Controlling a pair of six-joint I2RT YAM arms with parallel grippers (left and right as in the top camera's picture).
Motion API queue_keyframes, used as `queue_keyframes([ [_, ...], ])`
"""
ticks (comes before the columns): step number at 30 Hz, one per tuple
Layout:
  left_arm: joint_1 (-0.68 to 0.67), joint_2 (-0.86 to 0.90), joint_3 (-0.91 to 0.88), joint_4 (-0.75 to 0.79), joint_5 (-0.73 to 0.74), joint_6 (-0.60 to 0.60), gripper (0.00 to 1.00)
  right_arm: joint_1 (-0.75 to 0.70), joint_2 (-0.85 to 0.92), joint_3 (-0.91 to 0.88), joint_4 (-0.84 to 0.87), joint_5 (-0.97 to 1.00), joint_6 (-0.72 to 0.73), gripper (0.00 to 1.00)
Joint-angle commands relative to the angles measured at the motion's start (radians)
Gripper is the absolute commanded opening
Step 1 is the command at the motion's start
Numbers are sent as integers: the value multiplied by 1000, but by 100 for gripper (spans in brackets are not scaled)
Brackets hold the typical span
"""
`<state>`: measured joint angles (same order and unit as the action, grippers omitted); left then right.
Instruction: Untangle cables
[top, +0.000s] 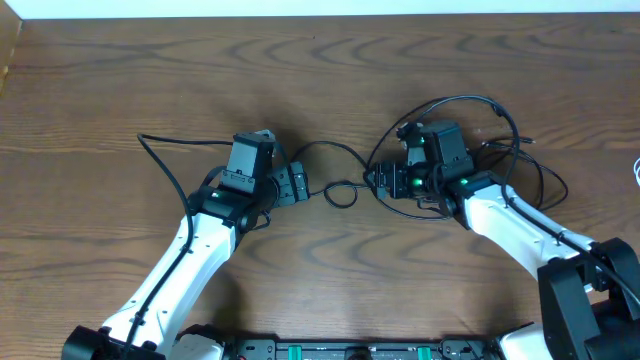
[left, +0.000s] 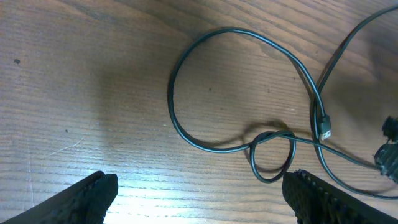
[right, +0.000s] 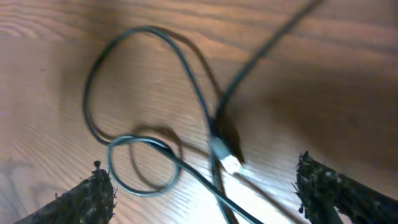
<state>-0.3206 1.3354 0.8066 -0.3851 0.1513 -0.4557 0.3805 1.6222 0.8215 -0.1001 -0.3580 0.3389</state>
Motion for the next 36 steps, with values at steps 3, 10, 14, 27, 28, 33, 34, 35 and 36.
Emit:
queue_keyframes([
  [3, 5, 6, -4, 0, -13, -1, 91, 90, 42, -7, 132, 19, -94, 89],
  [10, 5, 6, -4, 0, -13, -1, 91, 155, 145, -6, 262, 270, -111, 77],
  [14, 5, 6, -4, 0, -13, -1, 91, 158, 176, -6, 268, 232, -108, 76],
  [27, 5, 6, -4, 0, -13, -1, 91, 158, 181, -6, 239, 232, -81, 63],
  [28, 5, 6, -4, 0, -13, -1, 91, 158, 181, -6, 235, 232, -81, 63],
  [33, 5, 6, -4, 0, -13, -1, 91, 142, 148, -4, 219, 236, -28, 70],
  [34, 5, 6, -4, 0, -13, -1, 91, 128, 122, -4, 206, 236, 6, 72],
  [35, 5, 6, -4, 0, -13, -1, 91, 113, 93, -4, 189, 236, 32, 73],
  [36, 5, 6, -4, 0, -13, -1, 91, 90, 53, -4, 164, 237, 58, 75],
])
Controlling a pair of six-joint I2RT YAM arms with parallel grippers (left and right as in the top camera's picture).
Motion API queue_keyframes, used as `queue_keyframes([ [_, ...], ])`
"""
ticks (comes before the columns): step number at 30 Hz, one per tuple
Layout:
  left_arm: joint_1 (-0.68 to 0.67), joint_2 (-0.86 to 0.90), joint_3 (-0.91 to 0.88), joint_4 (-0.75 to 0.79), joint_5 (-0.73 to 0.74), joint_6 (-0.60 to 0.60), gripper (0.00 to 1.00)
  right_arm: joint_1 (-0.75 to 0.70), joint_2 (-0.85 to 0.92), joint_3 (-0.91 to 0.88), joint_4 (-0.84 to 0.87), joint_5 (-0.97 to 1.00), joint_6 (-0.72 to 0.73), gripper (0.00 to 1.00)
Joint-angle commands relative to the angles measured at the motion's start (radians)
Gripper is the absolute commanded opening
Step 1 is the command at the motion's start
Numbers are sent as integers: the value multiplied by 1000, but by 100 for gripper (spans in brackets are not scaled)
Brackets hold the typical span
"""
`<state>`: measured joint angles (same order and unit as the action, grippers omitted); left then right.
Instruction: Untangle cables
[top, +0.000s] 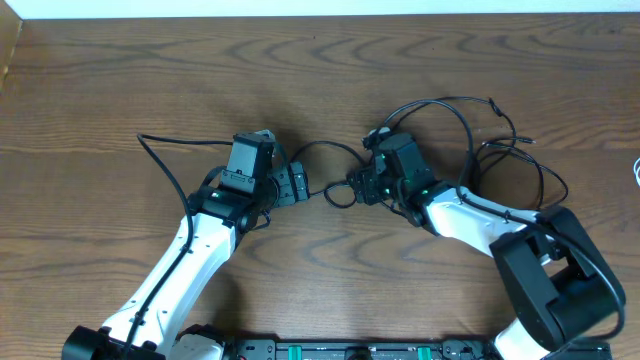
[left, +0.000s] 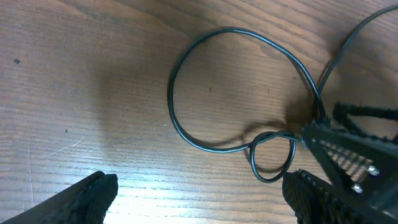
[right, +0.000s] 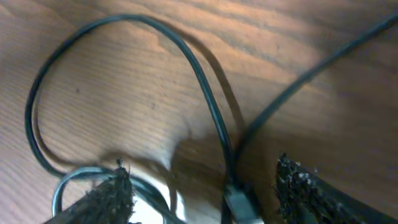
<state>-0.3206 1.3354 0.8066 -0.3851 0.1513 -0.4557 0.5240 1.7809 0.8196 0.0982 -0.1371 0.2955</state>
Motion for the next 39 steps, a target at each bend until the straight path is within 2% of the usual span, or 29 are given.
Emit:
queue_keyframes([
  [1, 5, 6, -4, 0, -13, -1, 91, -73, -141, -2, -59, 16, 121, 78],
  [6, 5, 6, -4, 0, -13, -1, 91, -227, -343, -2, -282, 19, 198, 80],
  [9, 5, 6, -4, 0, -13, -1, 91, -309, -430, -2, -453, 8, 241, 76],
  [15, 5, 6, -4, 0, -13, -1, 91, -394, -453, -6, -672, 20, 261, 74],
  [26, 5, 6, -4, 0, -13, -1, 91, -399, -340, -15, -655, 243, 262, 75],
  [28, 5, 6, -4, 0, -13, -1, 91, -399, -275, -15, -602, 262, 261, 80],
  [31, 5, 6, -4, 0, -13, -1, 91, -399, -210, -15, -533, 261, 262, 79],
  [36, 5, 6, -4, 0, -13, -1, 91, -399, -146, -15, -459, 254, 280, 70],
  [38, 5, 6, -4, 0, -13, -1, 91, -398, -131, -15, -453, 223, 310, 39],
  [39, 5, 6, -4, 0, -13, -1, 91, -397, -131, -15, -450, 146, 317, 27],
])
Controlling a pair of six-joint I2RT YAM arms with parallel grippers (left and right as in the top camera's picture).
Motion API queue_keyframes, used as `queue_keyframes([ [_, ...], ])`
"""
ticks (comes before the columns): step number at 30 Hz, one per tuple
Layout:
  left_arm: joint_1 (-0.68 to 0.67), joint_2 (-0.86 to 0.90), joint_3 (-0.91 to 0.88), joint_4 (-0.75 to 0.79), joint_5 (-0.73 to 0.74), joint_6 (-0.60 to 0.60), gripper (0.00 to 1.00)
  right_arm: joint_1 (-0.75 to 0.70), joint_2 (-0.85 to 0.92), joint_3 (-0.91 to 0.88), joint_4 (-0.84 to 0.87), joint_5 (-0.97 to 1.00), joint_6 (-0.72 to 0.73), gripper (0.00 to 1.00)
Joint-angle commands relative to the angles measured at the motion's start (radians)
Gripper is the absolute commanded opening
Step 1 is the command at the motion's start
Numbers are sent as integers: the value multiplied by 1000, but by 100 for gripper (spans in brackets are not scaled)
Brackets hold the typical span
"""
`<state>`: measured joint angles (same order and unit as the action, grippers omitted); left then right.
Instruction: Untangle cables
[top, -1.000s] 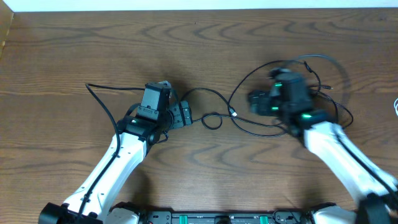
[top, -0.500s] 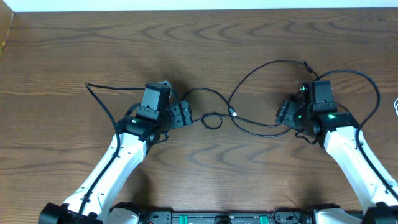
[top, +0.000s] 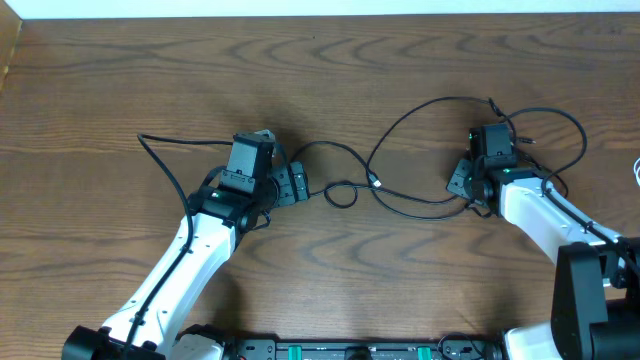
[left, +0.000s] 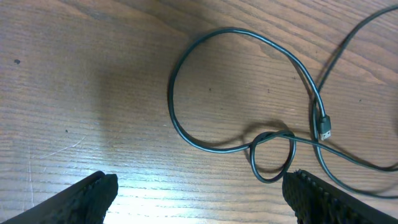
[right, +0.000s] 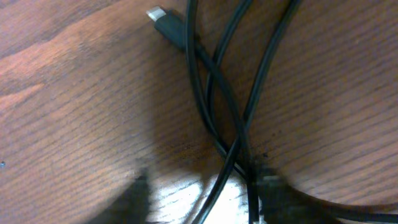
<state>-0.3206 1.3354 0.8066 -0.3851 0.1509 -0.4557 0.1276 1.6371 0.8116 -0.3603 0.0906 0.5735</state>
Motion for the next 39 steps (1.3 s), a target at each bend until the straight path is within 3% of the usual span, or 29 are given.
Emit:
queue_keyframes([
  [1, 5, 6, -4, 0, -12, -1, 91, 3, 13, -7, 21, -155, 37, 20],
  [4, 5, 6, -4, 0, -12, -1, 91, 25, 13, -7, 94, -367, -34, 2],
  [8, 5, 6, -4, 0, -12, -1, 91, 87, 12, -7, 195, -571, -111, 1],
  [18, 5, 6, -4, 0, -12, -1, 91, 214, -8, 11, 218, -568, -209, 1],
  [24, 5, 6, -4, 0, -12, -1, 91, 211, -125, 13, 197, -568, -209, 8],
  [30, 5, 6, -4, 0, -12, -1, 91, 211, -297, 13, 135, -564, -209, 5],
  [34, 5, 6, -4, 0, -12, -1, 91, 211, -373, 13, 61, -463, -209, 5],
  [39, 5, 6, -4, 0, -12, -1, 91, 211, -378, 11, -61, -319, -208, 18],
])
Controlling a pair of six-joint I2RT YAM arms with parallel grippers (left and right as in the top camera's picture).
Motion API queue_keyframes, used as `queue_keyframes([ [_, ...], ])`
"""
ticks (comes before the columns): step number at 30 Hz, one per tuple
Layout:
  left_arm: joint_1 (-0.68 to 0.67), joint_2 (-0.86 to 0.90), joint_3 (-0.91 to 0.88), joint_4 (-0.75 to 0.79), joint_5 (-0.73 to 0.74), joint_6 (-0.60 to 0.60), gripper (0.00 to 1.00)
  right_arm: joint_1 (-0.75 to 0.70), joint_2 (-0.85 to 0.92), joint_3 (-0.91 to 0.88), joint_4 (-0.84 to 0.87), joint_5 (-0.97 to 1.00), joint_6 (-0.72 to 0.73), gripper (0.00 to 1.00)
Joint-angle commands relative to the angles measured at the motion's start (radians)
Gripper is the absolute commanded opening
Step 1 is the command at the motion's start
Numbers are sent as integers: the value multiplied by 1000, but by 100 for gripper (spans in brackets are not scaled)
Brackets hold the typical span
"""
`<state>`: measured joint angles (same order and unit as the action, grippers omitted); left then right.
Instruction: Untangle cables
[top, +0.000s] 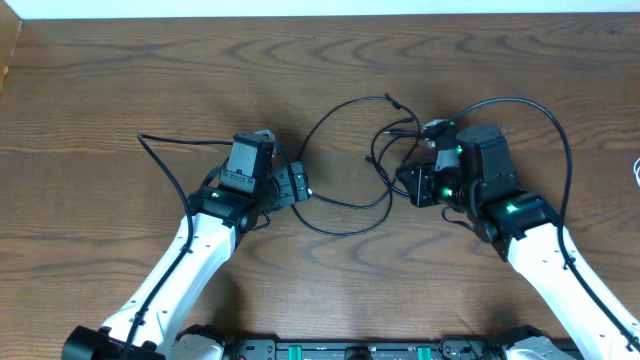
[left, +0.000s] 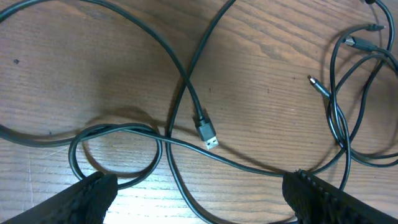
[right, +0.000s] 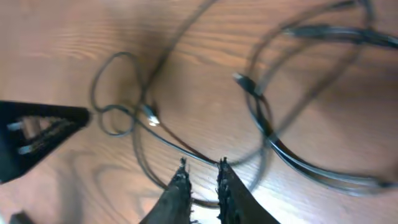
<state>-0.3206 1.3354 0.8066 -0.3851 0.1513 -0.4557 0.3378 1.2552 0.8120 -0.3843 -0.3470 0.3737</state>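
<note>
Thin black cables (top: 340, 215) lie looped across the middle of the wooden table. In the left wrist view a small loop (left: 118, 155) sits left of a silver-tipped USB plug (left: 209, 135), and another plug tip (left: 317, 86) lies to the right. My left gripper (top: 293, 185) rests low and open (left: 199, 190), with a cable strand running between its fingers. My right gripper (top: 410, 187) is raised above the tangle, its fingers nearly together (right: 200, 180) on a cable strand. More loops arc behind it to the right (top: 560, 140).
A cable end (top: 390, 100) points toward the far side of the table. A white object (top: 637, 170) shows at the right edge. The table's far edge (top: 320, 14) runs along the top.
My right gripper has moved from the right-hand cable crossing to the table's middle, shut on a strand. The cables have shifted left; the small loop and USB plug now lie further left. The left arm is unchanged.
My right gripper stood open over the USB plug near the middle. Then it was further left, by the small loop at my left gripper. Then it was low over crossed cables at the right. Now it holds a strand mid-table, with the cables redrawn leftward.
</note>
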Motion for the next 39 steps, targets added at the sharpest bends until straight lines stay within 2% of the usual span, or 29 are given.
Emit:
queue_keyframes([
  [1, 5, 6, -4, 0, -13, -1, 91, 1, 4, 11, -61, 135, -7, 22],
  [6, 5, 6, -4, 0, -13, -1, 91, 4, 22, 9, -114, 146, 39, 43],
  [12, 5, 6, -4, 0, -13, -1, 91, 23, 93, 9, -102, 156, 74, 57],
  [15, 5, 6, -4, 0, -13, -1, 91, 23, 139, 9, -81, 247, 74, 61],
  [18, 5, 6, -4, 0, -13, -1, 92, 22, 203, 9, -34, 363, 106, 58],
  [23, 5, 6, -4, 0, -13, -1, 91, 21, 303, 9, 46, 397, 142, 53],
  [29, 5, 6, -4, 0, -13, -1, 91, -4, 375, 9, 44, 595, 306, 51],
  [35, 5, 6, -4, 0, -13, -1, 91, -14, 416, 9, 28, 603, 347, 44],
  [37, 5, 6, -4, 0, -13, -1, 91, -14, 439, 9, 25, 597, 372, 37],
  [39, 5, 6, -4, 0, -13, -1, 91, -14, 466, 9, 28, 568, 378, 22],
])
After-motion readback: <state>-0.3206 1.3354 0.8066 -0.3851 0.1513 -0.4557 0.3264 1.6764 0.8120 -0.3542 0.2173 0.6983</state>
